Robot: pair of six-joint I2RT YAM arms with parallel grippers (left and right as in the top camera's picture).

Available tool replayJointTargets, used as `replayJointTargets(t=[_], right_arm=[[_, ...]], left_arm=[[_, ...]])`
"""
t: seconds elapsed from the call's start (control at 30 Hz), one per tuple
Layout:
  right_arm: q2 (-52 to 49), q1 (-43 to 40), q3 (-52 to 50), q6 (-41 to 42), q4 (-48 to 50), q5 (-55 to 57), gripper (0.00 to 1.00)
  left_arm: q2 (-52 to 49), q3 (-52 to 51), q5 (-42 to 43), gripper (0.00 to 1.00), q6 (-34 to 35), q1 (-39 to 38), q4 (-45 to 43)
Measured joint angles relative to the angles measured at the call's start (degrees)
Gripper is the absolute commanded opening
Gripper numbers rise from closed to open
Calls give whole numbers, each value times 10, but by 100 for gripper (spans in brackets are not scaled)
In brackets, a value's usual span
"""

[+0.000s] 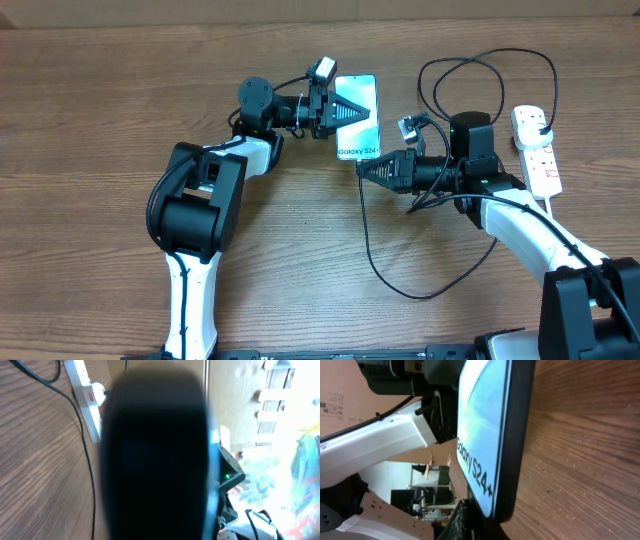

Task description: Plug charger to phone and switch on socket

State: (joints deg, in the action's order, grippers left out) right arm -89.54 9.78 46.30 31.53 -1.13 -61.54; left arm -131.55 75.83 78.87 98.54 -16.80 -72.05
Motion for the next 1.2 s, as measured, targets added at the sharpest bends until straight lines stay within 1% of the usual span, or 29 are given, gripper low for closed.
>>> replayJointTargets(t=[0.2, 0.37, 0.83, 1.2], right_arm=[[0, 1, -1, 0, 4, -4, 4], [-1, 1, -6, 2, 27, -6, 4], [-1, 1, -7, 15, 37, 1, 4], [-1, 1, -14, 24, 71, 1, 4]], left_arm=[[0, 1, 7, 4, 0, 0, -3], [0, 5, 17, 4, 0, -1, -4], [0, 7, 17, 4, 0, -2, -4], [0, 13, 16, 4, 4, -1, 0]])
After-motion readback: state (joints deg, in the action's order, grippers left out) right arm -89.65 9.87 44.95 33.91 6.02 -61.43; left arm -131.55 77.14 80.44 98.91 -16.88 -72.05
